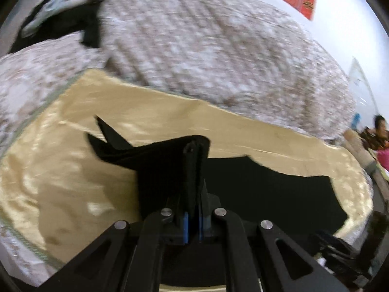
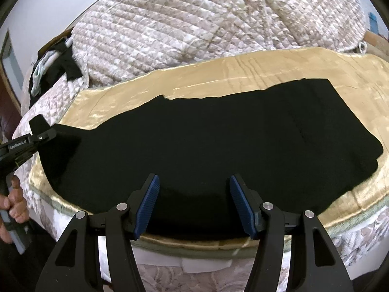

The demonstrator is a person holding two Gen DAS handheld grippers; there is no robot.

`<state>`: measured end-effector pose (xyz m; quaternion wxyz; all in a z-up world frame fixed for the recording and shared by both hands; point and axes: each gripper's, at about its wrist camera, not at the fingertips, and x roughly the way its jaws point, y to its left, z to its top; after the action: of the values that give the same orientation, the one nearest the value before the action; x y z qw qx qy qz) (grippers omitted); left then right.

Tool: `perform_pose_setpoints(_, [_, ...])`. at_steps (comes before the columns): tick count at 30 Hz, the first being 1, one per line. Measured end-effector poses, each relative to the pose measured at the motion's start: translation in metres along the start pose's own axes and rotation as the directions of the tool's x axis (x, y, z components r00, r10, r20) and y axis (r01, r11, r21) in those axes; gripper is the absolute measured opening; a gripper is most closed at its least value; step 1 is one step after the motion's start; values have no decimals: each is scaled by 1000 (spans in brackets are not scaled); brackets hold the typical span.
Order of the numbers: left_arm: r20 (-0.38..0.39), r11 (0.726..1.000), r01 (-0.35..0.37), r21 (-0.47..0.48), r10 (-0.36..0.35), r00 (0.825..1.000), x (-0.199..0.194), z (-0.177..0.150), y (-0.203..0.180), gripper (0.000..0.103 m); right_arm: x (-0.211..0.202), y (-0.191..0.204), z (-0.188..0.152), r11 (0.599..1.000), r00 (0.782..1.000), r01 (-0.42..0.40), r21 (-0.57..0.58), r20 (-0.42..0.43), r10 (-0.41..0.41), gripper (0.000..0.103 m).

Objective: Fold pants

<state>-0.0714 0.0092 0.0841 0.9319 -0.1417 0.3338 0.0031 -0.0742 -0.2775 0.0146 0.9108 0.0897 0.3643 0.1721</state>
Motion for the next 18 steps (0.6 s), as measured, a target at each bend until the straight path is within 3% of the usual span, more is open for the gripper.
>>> perform_pose_setpoints(5, [-79, 984, 147, 104, -139, 987, 16, -24, -56, 6, -5, -11, 3, 999, 1000, 14, 40, 13, -14, 61])
perform_pose_setpoints(10, [-219, 965, 232, 122, -202, 955, 40, -71, -67, 6, -6, -15, 3, 998, 1000, 23, 52, 18, -24, 61])
perform_pose_setpoints(13, [-206, 960, 249, 131, -219, 954, 35, -75, -65, 7, -6, -15, 3, 998, 1000, 21, 52, 19, -22, 61])
perform_pose_setpoints(18, [-216, 946, 309, 100, -283, 935, 27, -75, -57, 7, -6, -17, 4, 997, 1000, 13, 70, 22, -15, 61])
